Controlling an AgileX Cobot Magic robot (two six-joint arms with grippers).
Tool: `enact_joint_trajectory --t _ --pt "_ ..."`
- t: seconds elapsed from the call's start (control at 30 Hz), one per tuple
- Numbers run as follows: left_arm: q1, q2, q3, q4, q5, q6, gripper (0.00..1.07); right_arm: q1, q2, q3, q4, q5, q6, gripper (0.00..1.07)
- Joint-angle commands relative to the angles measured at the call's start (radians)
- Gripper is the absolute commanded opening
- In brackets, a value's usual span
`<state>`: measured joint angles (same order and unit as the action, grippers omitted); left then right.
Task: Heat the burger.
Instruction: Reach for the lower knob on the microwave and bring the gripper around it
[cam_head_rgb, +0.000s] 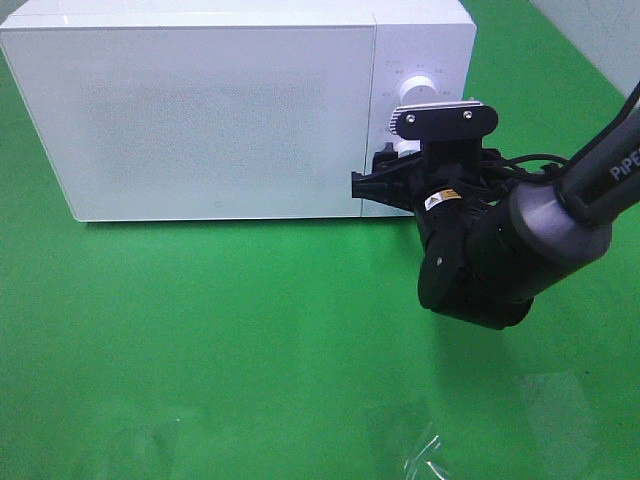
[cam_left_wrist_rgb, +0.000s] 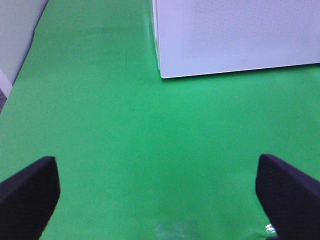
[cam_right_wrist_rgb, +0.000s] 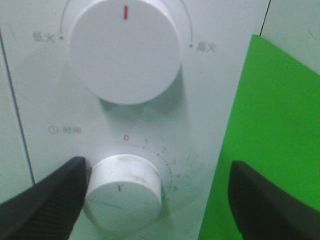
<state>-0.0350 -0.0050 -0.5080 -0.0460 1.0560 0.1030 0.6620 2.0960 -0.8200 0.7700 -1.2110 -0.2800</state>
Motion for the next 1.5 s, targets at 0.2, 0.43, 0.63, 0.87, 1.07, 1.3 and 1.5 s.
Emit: enact_joint_trajectory --t 0.2,0.43,0.63,0.87,1.07,1.3,1.5 --pt "0.003 -0.020 0.005 0.002 -0.013 0.001 1.00 -0.006 0.035 -0.043 -0.025 -0.040 0.012 0.74" --pt "0.003 -0.020 0.005 0.002 -0.013 0.001 1.00 -0.001 0.035 -0.043 -0.024 -0.043 0.010 0.74" --pt "0.003 -0.020 0.005 0.002 -0.013 0.001 1.00 0.004 0.035 -0.043 -0.027 -0.047 0.010 0.71" --pt "0.003 -0.020 0.005 0.002 -0.013 0.001 1.00 0.006 0.035 -0.043 -0.028 -0.050 -0.013 0.44" --pt "0.003 -0.020 0.005 0.002 -0.013 0.001 1.00 0.006 0.035 -0.043 -0.033 -0.047 -0.012 0.15" --pt "0.003 -0.020 0.005 0.002 -0.013 0.001 1.00 0.006 0.035 -0.043 -0.126 -0.048 -0.011 0.00" --pt "0.003 -0.020 0.005 0.002 -0.013 0.001 1.00 0.006 0.035 -0.043 -0.141 -0.069 0.046 0.01"
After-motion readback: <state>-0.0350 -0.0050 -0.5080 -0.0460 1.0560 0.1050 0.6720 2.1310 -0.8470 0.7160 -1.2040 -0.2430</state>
